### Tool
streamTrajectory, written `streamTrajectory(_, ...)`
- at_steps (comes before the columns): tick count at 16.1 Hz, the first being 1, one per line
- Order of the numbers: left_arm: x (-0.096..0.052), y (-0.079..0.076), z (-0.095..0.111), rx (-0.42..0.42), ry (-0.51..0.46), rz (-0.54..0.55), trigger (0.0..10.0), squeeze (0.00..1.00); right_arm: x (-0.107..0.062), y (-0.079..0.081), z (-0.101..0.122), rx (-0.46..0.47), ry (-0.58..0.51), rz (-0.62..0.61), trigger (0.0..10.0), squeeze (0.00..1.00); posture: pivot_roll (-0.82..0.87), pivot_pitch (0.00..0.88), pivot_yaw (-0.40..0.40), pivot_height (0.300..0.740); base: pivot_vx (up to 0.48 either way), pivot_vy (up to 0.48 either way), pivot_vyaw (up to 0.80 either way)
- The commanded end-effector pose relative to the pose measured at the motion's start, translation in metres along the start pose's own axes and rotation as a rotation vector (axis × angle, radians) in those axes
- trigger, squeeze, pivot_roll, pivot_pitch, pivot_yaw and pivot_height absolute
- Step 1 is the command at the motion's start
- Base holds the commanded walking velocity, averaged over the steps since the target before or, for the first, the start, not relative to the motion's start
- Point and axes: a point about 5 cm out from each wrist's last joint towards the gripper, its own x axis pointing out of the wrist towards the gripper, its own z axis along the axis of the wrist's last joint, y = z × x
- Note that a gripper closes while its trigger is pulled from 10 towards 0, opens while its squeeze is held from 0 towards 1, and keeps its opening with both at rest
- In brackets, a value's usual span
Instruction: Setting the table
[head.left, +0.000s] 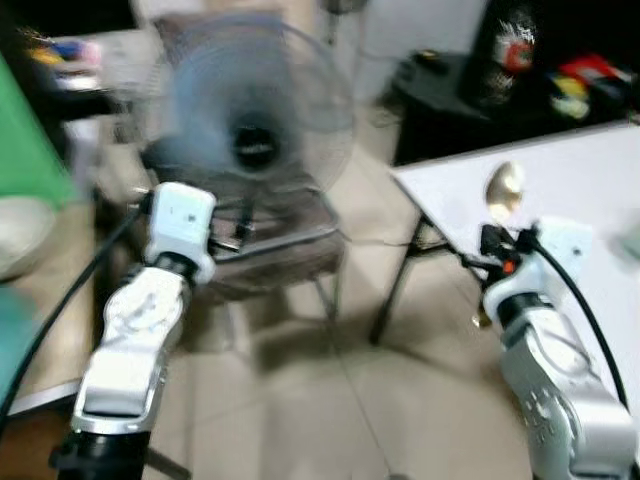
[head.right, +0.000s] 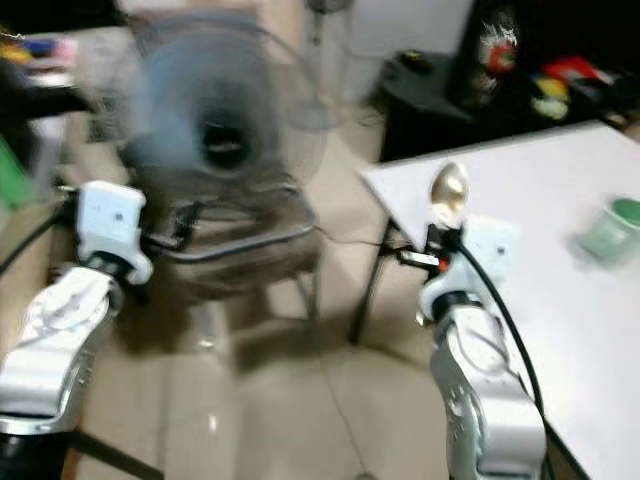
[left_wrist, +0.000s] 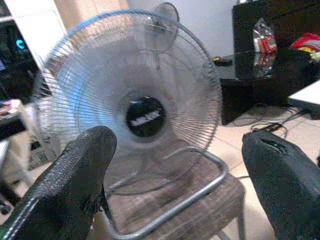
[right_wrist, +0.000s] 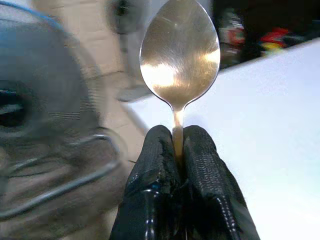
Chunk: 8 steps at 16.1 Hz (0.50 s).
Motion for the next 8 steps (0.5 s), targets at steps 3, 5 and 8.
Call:
streamTrajectory(3,-0.0028,-0.0055,0.0017,-0.021,-0.02,-0.015,10.0,0.0,-0.0014,-0.0041,-0.0039,-0.001,0.024,-0.028,10.0,0.0,0.02,0.0,-0.009,0.74,0.0,0.0,-0.8)
streamTrajectory(5,-0.0043,-0.0049,-0.0013,-0.026,-0.006,-0.003,10.0,0.0,-0.0018,-0.0043,-0.0043,-0.003,0.027,-0.024,10.0,0.0,0.02,0.0,-0.014,0.74,0.0,0.0,-0.8)
streamTrajectory(8,-0.0059,-0.0022,-0.0036,-0.02,0.008,0.018,10.0,0.0,-0.0038,-0.0059,-0.0084,0.0,0.047,-0.01,10.0,0.0,0.03,0.0,-0.025,0.74,0.0,0.0,-0.8)
